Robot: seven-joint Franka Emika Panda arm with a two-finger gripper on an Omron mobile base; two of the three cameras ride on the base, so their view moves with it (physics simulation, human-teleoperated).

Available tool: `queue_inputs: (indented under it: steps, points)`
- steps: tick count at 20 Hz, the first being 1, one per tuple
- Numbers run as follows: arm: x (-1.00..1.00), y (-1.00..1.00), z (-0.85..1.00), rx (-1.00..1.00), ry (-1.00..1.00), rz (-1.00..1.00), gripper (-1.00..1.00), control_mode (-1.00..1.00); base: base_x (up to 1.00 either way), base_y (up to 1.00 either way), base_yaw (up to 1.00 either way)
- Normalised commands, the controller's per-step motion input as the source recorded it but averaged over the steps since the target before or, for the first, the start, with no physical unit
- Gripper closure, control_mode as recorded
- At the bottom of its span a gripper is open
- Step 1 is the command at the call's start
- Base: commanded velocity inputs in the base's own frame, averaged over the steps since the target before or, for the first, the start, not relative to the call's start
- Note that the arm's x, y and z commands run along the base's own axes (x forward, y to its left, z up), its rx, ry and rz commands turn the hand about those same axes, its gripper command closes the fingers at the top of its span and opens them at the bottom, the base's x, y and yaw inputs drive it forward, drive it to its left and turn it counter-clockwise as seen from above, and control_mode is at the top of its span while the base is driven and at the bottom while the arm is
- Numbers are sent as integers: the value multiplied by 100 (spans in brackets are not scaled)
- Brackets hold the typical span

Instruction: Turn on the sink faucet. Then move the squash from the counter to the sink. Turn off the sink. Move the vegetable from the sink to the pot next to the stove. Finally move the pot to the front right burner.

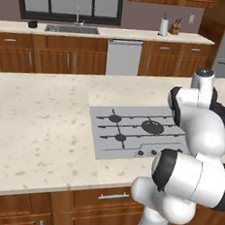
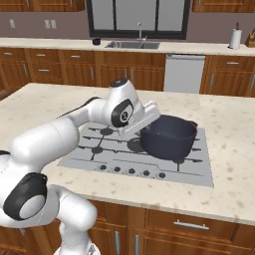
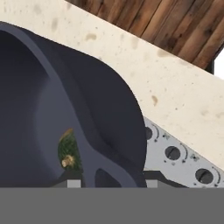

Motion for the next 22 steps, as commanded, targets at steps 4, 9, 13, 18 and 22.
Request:
queue_inputs:
  steps: [4,9,13,18,22]
  points:
    - [4,-6,-14,0,-5,-14,100,-100,0,0,0]
    - [6,0,-15,0,0,-8,100,-100,0,0,0]
    - [15,0,-14,0,0,-4,100,-100,0,0,0]
    - [16,0,-21,-1,-5,-2,100,-100,0,0,0]
    - [8,0,-31,0,-6,-2,100,-100,0,0,0]
